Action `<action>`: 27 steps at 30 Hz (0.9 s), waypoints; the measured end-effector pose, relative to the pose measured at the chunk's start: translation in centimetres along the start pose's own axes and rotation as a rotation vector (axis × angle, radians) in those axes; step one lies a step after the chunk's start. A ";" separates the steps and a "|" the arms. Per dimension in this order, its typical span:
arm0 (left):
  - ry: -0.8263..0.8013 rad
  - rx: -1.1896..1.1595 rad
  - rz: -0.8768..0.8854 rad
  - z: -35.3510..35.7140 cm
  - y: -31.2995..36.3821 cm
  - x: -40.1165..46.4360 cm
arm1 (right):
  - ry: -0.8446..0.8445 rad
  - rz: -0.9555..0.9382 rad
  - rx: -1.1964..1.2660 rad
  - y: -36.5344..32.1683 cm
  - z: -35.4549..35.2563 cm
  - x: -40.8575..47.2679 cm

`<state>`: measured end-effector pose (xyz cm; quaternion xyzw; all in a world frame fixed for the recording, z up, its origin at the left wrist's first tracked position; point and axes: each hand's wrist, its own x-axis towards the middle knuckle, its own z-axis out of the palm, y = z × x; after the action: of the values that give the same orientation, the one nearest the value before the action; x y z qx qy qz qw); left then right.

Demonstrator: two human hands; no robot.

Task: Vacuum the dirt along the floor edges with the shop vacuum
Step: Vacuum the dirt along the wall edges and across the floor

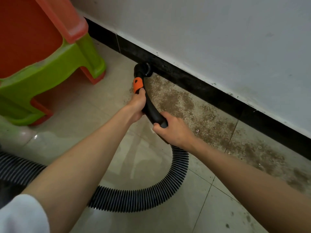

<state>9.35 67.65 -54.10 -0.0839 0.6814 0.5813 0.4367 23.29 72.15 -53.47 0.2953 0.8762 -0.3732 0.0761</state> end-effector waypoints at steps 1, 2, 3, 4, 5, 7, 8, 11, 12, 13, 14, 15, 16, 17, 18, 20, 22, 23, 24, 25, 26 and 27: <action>-0.007 0.013 0.007 0.1 0.0 0.1 | 0.005 0.001 -0.001 0.1 0.0 -0.1; -0.012 0.027 0.011 0.2 -0.1 0.1 | 0.007 -0.001 -0.003 0.2 -0.1 -0.2; -0.012 0.044 0.014 0.1 -0.1 0.1 | 0.008 -0.007 -0.002 0.1 0.0 -0.2; -0.011 0.064 0.016 0.0 -0.1 0.1 | 0.011 -0.013 0.001 0.0 0.1 -0.3; -0.008 0.078 0.018 0.0 -0.1 0.1 | 0.015 -0.018 0.004 -0.1 0.2 -0.3; 0.004 0.086 0.022 -0.2 0.0 -0.1 | 0.016 -0.027 -0.004 -0.3 0.3 -0.4; 0.012 0.079 0.022 -0.4 0.1 -0.2 | 0.007 -0.033 -0.009 -0.4 0.3 -0.4; 0.037 0.025 0.011 -1.4 -0.1 -0.9 | -0.050 -0.064 -0.040 -0.9 0.2 -0.4; 0.055 0.010 0.009 -1.8 -0.1 -1.2 | -0.071 -0.076 -0.055 -1.1 0.1 -0.5; 0.080 -0.003 0.008 -2.2 -0.3 -1.6 | -0.091 -0.087 -0.067 -1.4 0.1 -0.6; 0.105 -0.015 0.007 -2.7 -0.5 -2.0 | -0.110 -0.098 -0.071 -1.7 0.2 -0.8; 0.131 -0.030 0.006 -3.2 -0.8 -2.4 | -0.130 -0.110 -0.071 -2.0 0.3 -1.1; 0.155 -0.046 0.004 -3.7 -1.3 -2.9 | -0.152 -0.123 -0.074 -2.3 0.5 -1.5; 0.176 -0.063 0.001 -4.2 -1.9 -3.3 | -0.174 -0.136 -0.081 -2.5 0.8 -2.1; 0.192 -0.074 -0.004 -4.8 -2.6 -3.8 | -0.193 -0.149 -0.090 -2.5 1.2 -2.7; 0.206 -0.079 -0.022 -5.5 -3.9 -4.6 | -0.220 -0.161 -0.095 -2.5 2.0 -4.0; 0.205 -0.097 -0.037 -5.7 -4.7 -5.2 | -0.226 -0.159 -0.099 -2.3 2.1 -4.8; 0.192 -0.115 -0.042 -5.5 -4.8 -5.4 | -0.222 -0.158 -0.108 -2.1 1.9 -4.9; 0.172 -0.134 -0.045 -5.1 -4.6 -5.5 | -0.214 -0.158 -0.118 -1.9 1.5 -4.9; 0.151 -0.151 -0.047 -4.6 -4.4 -5.5 | -0.201 -0.157 -0.123 -1.7 1.1 -4.7; 0.133 -0.162 -0.051 -4.1 -4.0 -5.4 | -0.185 -0.151 -0.121 -1.4 0.6 -4.5; 0.110 -0.164 -0.054 -3.4 -3.6 -5.2 | -0.167 -0.140 -0.111 -1.1 0.2 -4.3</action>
<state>13.10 61.52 -53.28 -0.1697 0.6522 0.6174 0.4058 26.16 69.46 -51.41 0.1969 0.9046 -0.3517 0.1387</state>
